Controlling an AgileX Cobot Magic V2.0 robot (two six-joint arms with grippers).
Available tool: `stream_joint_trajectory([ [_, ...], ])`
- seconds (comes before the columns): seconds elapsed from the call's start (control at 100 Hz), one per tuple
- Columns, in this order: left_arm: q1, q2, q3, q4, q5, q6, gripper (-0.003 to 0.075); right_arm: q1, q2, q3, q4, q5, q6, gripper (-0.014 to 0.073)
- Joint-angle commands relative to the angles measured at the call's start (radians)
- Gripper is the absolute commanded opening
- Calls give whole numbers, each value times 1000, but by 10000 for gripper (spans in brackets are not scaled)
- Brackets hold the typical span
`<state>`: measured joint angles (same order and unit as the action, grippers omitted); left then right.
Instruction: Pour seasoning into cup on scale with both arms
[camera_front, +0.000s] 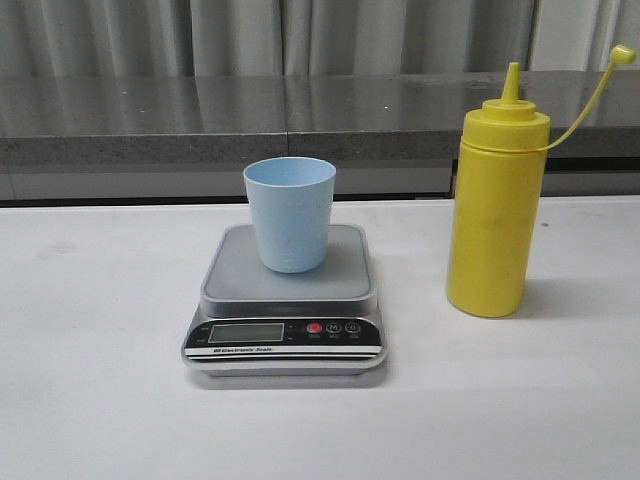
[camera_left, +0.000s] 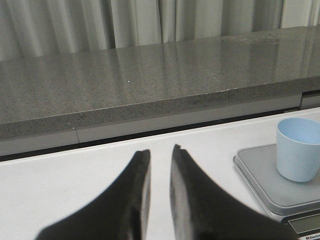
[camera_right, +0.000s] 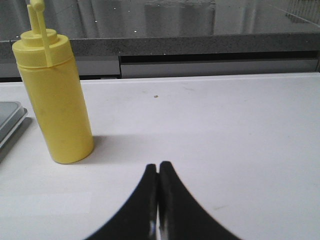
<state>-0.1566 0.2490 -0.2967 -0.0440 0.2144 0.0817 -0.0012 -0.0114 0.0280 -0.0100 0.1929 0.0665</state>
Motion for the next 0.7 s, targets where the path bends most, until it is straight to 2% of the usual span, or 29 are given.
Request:
stream_joint_trajectory([
  [0.0, 4, 8, -30, -1, -88, -4, -18, -8, -19, -17, -1, -83, -5, -68],
  [0.69, 4, 8, -30, -1, -80, -4, -20, -8, -19, -17, -33, -83, -6, -68],
])
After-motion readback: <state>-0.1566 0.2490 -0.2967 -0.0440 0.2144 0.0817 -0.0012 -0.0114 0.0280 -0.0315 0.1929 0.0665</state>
